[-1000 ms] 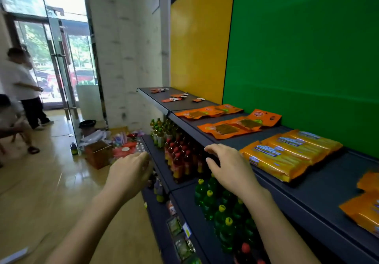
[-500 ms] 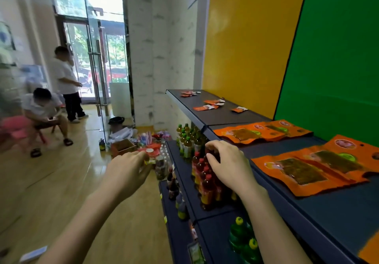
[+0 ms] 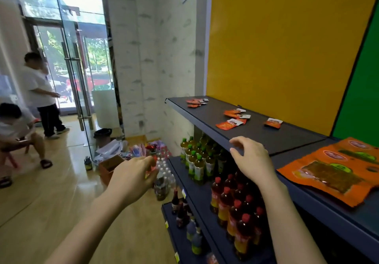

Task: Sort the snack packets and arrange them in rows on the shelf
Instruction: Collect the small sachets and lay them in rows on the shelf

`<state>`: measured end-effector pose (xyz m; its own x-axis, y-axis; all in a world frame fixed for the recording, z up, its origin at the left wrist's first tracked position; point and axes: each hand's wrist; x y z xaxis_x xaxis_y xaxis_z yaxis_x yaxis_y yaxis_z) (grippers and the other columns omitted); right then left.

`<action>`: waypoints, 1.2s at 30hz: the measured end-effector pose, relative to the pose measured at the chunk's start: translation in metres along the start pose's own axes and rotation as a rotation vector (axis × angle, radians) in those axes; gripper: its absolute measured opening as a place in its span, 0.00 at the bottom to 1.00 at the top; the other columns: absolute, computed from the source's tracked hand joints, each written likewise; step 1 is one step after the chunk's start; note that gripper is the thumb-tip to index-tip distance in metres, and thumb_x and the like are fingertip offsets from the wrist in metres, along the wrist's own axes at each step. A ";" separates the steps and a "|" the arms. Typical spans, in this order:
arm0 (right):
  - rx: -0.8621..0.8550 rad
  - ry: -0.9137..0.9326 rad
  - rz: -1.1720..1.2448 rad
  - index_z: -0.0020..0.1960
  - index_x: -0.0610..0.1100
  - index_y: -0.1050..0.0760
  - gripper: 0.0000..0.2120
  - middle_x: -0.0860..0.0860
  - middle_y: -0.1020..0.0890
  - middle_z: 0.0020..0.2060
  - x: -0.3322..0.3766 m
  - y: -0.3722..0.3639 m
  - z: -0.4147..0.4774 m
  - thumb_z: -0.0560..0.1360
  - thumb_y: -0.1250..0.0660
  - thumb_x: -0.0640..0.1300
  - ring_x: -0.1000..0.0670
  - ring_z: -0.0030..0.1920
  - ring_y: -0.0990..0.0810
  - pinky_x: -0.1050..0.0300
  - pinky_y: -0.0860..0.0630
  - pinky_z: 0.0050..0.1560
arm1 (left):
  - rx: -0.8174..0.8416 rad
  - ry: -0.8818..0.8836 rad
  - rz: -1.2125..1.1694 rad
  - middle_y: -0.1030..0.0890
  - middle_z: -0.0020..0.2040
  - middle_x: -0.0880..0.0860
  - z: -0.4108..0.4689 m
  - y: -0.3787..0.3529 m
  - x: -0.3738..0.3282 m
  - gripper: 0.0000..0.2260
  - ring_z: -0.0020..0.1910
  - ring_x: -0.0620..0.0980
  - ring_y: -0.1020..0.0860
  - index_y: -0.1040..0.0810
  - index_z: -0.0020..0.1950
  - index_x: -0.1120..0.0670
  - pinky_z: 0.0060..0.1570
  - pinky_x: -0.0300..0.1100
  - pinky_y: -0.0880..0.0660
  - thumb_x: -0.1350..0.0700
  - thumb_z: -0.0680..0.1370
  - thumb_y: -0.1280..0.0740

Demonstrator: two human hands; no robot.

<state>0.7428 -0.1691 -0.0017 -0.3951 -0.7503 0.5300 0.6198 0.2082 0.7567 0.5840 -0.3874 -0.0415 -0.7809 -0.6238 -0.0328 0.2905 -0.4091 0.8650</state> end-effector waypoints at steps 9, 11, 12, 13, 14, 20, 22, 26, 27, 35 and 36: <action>-0.017 -0.238 -0.100 0.63 0.51 0.28 0.15 0.50 0.23 0.62 0.020 -0.051 0.103 0.77 0.38 0.49 0.44 0.62 0.26 0.50 0.27 0.58 | -0.023 -0.166 -0.153 0.20 0.50 0.47 0.116 -0.047 0.077 0.11 0.47 0.46 0.22 0.23 0.54 0.51 0.39 0.36 0.29 0.47 0.78 0.39; -0.003 -0.317 -0.125 0.63 0.50 0.28 0.15 0.49 0.23 0.61 0.015 -0.062 0.125 0.77 0.38 0.50 0.44 0.61 0.26 0.51 0.27 0.56 | -0.021 -0.230 -0.171 0.20 0.50 0.47 0.143 -0.065 0.081 0.11 0.47 0.46 0.22 0.23 0.53 0.50 0.39 0.35 0.35 0.47 0.78 0.40; -0.008 -0.353 -0.134 0.64 0.50 0.29 0.16 0.49 0.23 0.60 0.012 -0.067 0.136 0.77 0.38 0.51 0.43 0.61 0.26 0.51 0.27 0.56 | -0.019 -0.252 -0.177 0.20 0.51 0.47 0.158 -0.074 0.082 0.11 0.48 0.46 0.22 0.23 0.54 0.50 0.39 0.35 0.35 0.47 0.78 0.40; -0.016 -0.385 -0.143 0.64 0.49 0.29 0.17 0.48 0.23 0.61 0.009 -0.072 0.148 0.77 0.39 0.51 0.43 0.61 0.26 0.50 0.28 0.57 | -0.016 -0.266 -0.185 0.20 0.51 0.47 0.174 -0.083 0.083 0.11 0.49 0.47 0.22 0.24 0.54 0.50 0.40 0.36 0.35 0.46 0.78 0.41; -0.020 -0.416 -0.155 0.65 0.48 0.30 0.18 0.47 0.23 0.61 0.006 -0.076 0.158 0.77 0.39 0.52 0.42 0.62 0.27 0.50 0.28 0.57 | -0.016 -0.270 -0.198 0.21 0.51 0.47 0.189 -0.090 0.084 0.12 0.50 0.47 0.22 0.24 0.55 0.50 0.40 0.36 0.34 0.46 0.78 0.41; -0.022 -0.581 -0.265 0.64 0.44 0.31 0.21 0.44 0.27 0.63 -0.016 -0.091 0.221 0.77 0.40 0.55 0.41 0.63 0.28 0.51 0.29 0.56 | 0.018 -0.336 -0.261 0.21 0.54 0.48 0.290 -0.130 0.069 0.13 0.52 0.48 0.23 0.25 0.56 0.51 0.48 0.43 0.26 0.45 0.79 0.42; -0.063 -0.627 -0.291 0.67 0.43 0.33 0.25 0.44 0.28 0.65 -0.022 -0.095 0.235 0.76 0.40 0.58 0.41 0.64 0.29 0.50 0.29 0.57 | 0.017 -0.381 -0.302 0.21 0.54 0.48 0.319 -0.143 0.059 0.13 0.54 0.49 0.23 0.25 0.56 0.51 0.48 0.43 0.27 0.46 0.79 0.42; -0.124 -0.713 -0.327 0.68 0.39 0.38 0.34 0.43 0.31 0.67 -0.032 -0.098 0.256 0.73 0.38 0.62 0.40 0.65 0.29 0.48 0.29 0.57 | 0.041 -0.464 -0.396 0.22 0.54 0.49 0.372 -0.166 0.029 0.13 0.55 0.50 0.24 0.25 0.57 0.51 0.50 0.45 0.27 0.46 0.78 0.41; -0.125 -0.739 -0.340 0.68 0.39 0.39 0.36 0.43 0.31 0.67 -0.033 -0.099 0.260 0.72 0.38 0.64 0.40 0.65 0.29 0.48 0.29 0.57 | 0.060 -0.492 -0.422 0.22 0.54 0.49 0.384 -0.171 0.017 0.13 0.55 0.50 0.24 0.25 0.57 0.51 0.50 0.45 0.28 0.46 0.78 0.41; -0.142 -0.889 -0.405 0.63 0.42 0.36 0.36 0.45 0.28 0.63 -0.044 -0.106 0.273 0.68 0.35 0.67 0.42 0.64 0.28 0.51 0.29 0.54 | 0.186 -0.729 -0.537 0.21 0.55 0.55 0.449 -0.208 -0.097 0.15 0.59 0.55 0.27 0.22 0.51 0.57 0.54 0.47 0.32 0.47 0.78 0.41; -0.147 -0.906 -0.398 0.62 0.42 0.35 0.34 0.46 0.26 0.62 -0.046 -0.106 0.272 0.68 0.34 0.67 0.43 0.63 0.27 0.52 0.29 0.53 | 0.196 -0.754 -0.472 0.21 0.54 0.56 0.454 -0.212 -0.107 0.18 0.59 0.56 0.27 0.22 0.48 0.57 0.56 0.47 0.34 0.44 0.78 0.42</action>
<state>0.5105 0.0141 -0.0016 -0.9220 0.0252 0.3864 0.3834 -0.0800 0.9201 0.3549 0.0688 0.0062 -0.9696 0.2084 -0.1282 -0.1961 -0.3483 0.9166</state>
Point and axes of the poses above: each hand's wrist, its own z-axis towards the middle knuckle, its own y-axis out of the back of the hand, x = y × z
